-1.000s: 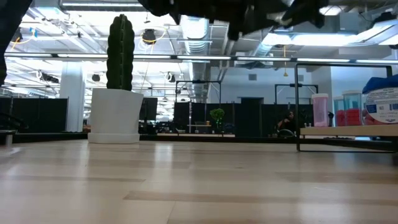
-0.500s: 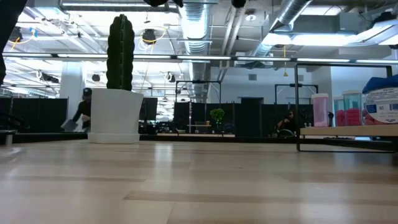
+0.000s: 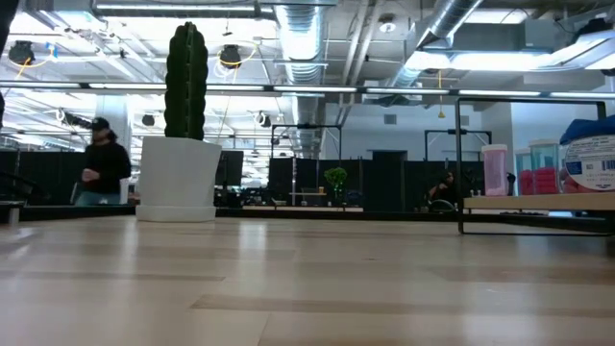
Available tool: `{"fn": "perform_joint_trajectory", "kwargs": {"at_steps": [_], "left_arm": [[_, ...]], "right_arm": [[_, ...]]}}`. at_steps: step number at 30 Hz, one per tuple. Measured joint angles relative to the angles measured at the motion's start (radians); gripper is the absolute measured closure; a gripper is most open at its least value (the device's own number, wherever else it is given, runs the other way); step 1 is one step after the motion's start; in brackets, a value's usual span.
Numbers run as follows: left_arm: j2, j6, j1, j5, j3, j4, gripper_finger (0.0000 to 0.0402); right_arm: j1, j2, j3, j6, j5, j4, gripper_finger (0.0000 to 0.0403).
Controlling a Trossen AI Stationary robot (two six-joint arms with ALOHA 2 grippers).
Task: Pick and place medicine bottles onto shelf by color
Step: Put the yellow pill bottle on the shelf
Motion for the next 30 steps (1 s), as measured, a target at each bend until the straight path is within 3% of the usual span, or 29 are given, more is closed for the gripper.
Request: {"fn": "perform_joint_trajectory", "kwargs": {"at_steps": [3,8,10,12,15,18,20,30], "left_arm": [[-0.023,0.088,-0.039,-0.110,0.000,-0.025,0.0151],[-0.078,0.143,-0.062,-0.409,0.000,-0.265,0.0151],[-0.117,0.092,-0.058,-0.424,0.000,-0.388,0.0151],[-0.157,0.024,-0.049,-0.370,0.000,-0.484,0.0151],[-0.207,-0.061,-0.019,-0.185,-0.003,-0.568,0.0151],[-0.241,-0.092,0.019,0.056,-0.057,-0.507,0.0151],[-0.246,-0.104,0.040,0.162,-0.123,-0.397,0.0151],[-0.222,-0.236,0.085,0.186,-0.501,0.357,0.0151]], "right_arm": [[0.078,0.011,-0.005,-0.039,0.070,0.017,0.0315],[0.157,0.011,-0.092,-0.067,0.183,0.089,0.0315],[0.164,0.004,-0.123,-0.053,0.216,0.112,0.0315],[0.161,-0.005,-0.154,-0.045,0.247,0.131,0.0315],[0.138,-0.008,-0.187,-0.036,0.256,0.177,0.0314],[0.114,-0.008,-0.221,-0.033,0.254,0.231,0.0307],[0.107,-0.004,-0.239,-0.025,0.252,0.260,0.0301],[0.113,0.026,-0.383,0.009,0.247,0.542,0.0298]]}}
